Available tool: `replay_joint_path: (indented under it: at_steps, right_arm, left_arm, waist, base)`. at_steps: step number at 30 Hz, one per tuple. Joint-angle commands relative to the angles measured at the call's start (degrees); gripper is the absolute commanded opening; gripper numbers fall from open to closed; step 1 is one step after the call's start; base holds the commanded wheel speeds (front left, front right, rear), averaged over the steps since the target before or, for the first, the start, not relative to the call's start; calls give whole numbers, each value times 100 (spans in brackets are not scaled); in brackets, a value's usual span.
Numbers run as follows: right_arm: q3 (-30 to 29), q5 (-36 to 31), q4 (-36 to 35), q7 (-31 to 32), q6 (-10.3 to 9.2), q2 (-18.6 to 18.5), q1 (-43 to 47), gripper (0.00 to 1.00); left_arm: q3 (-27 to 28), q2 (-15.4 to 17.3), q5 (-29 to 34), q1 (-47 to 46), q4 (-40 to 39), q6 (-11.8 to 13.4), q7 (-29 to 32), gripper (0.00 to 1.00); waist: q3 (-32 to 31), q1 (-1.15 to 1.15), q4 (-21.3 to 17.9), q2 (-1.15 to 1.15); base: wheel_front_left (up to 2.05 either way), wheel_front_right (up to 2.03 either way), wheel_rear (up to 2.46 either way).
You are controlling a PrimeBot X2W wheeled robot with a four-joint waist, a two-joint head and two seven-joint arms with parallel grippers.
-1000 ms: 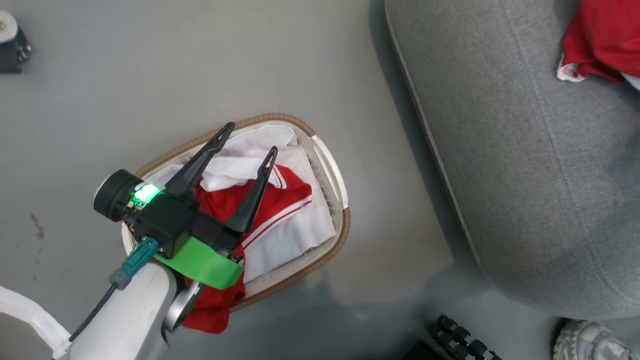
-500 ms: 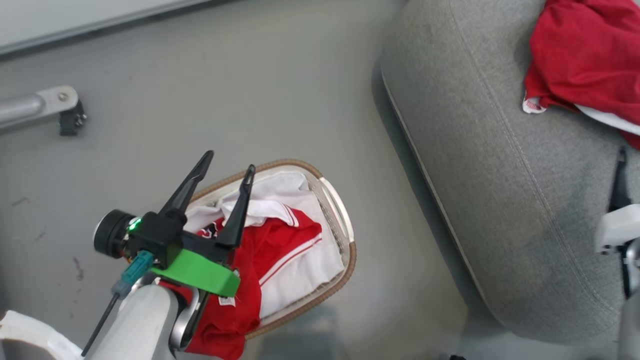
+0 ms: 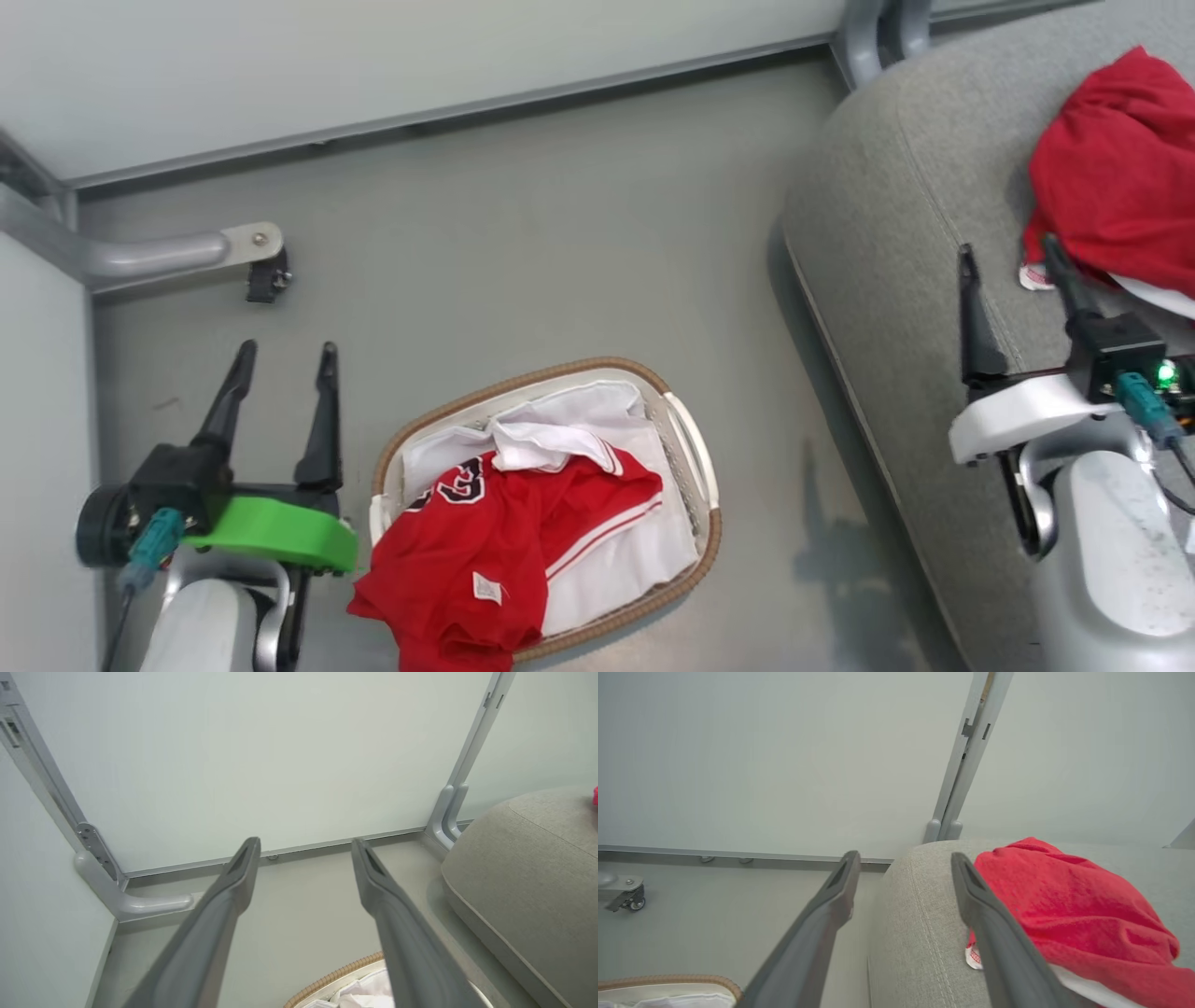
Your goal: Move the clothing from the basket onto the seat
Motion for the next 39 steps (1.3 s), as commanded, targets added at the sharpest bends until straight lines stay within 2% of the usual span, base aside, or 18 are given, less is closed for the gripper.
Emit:
replay_joint_path:
  at_steps: [1, 9, 20, 30, 36, 39]
  right_arm:
    - [117, 85, -15, -26, -8, -7, 81, 100]
    - [640, 658, 125, -26, -8, 11, 341, 100]
    - [612, 904, 304, -27, -8, 23, 1006, 100]
    - [655, 850, 292, -27, -8, 22, 1055, 100]
    - [800, 894, 209, -27, -8, 22, 760, 100]
    - [954, 950, 116, -27, -8, 24, 574, 100]
  left_arm:
    - [160, -50, 43, 116, 57, 7, -2, 100]
    - [932, -242, 309, 383, 345, 7, -2, 100]
    - [1208, -478, 434, 1078, 406, 7, -2, 100]
    - [1081, -592, 406, 1199, 396, 7, -2, 100]
    - [622, -507, 279, 855, 507, 7, -2, 100]
    - [231, -364, 185, 553, 608, 7, -2, 100]
  waist:
    - [-335, 0, 336, 0]
    - [-734, 0, 601, 0]
    - [-1310, 0, 718, 0]
    - [-1253, 0, 730, 0]
    - [-789, 0, 612, 0]
    - [-422, 0, 485, 0]
  base:
    - [0, 0, 0]
    - [0, 0, 0]
    - [0, 0, 0]
    - [0, 0, 0]
    - [0, 0, 0]
    - [0, 0, 0]
